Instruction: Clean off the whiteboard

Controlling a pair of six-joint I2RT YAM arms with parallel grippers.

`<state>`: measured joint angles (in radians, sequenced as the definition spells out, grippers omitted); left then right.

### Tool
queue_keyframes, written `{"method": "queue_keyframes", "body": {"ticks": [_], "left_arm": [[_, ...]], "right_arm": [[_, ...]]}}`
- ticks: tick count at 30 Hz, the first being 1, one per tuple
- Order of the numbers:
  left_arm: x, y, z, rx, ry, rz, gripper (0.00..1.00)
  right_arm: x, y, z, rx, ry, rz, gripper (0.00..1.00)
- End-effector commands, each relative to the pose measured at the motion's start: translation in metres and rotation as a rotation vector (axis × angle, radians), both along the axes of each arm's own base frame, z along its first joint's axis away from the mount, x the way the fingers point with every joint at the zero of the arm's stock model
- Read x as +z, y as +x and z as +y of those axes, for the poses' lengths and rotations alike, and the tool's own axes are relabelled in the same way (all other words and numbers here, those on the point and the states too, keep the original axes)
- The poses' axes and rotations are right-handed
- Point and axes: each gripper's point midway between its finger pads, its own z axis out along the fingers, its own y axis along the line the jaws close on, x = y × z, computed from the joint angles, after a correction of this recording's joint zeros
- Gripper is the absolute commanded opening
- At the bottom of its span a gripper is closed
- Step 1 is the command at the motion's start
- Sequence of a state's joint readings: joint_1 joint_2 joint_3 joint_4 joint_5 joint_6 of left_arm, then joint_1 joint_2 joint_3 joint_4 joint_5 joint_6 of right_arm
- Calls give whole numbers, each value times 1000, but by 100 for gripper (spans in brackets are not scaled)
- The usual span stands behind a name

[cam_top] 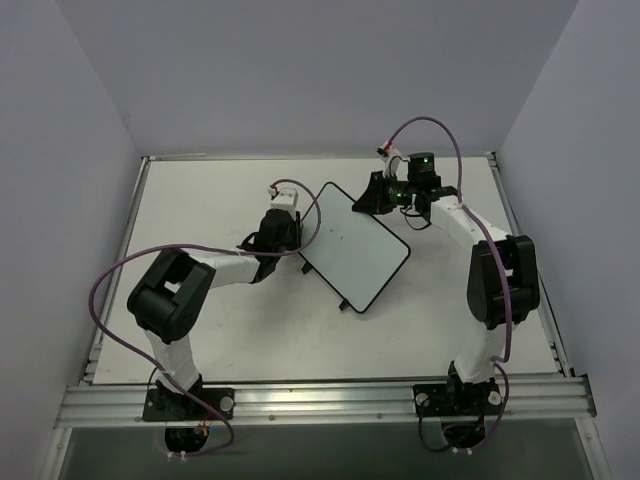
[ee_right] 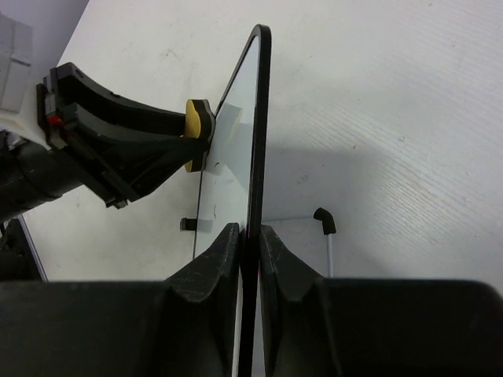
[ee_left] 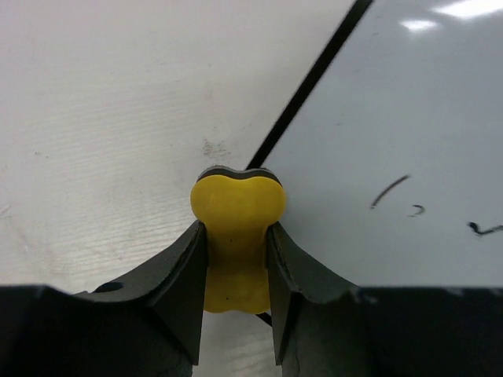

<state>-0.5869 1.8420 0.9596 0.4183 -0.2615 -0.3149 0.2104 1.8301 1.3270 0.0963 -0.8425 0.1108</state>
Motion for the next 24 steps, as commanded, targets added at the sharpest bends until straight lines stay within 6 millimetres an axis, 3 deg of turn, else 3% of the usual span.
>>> {"method": "queue_keyframes", "body": {"ticks": [1, 6, 15, 24], "left_arm": [[42, -10, -30, -102, -43, -94, 2], [48, -10, -46, -138, -68, -105, 2], [40, -10, -60, -173, -67, -107, 2], [70, 10, -60, -165, -58, -153, 2]], "right_arm": [[12, -15, 11, 58, 26, -25, 0], [12, -14, 9, 54, 31, -24, 0], [11, -14, 9, 52, 34, -23, 0], [12, -16, 8, 54, 34, -27, 0]]}}
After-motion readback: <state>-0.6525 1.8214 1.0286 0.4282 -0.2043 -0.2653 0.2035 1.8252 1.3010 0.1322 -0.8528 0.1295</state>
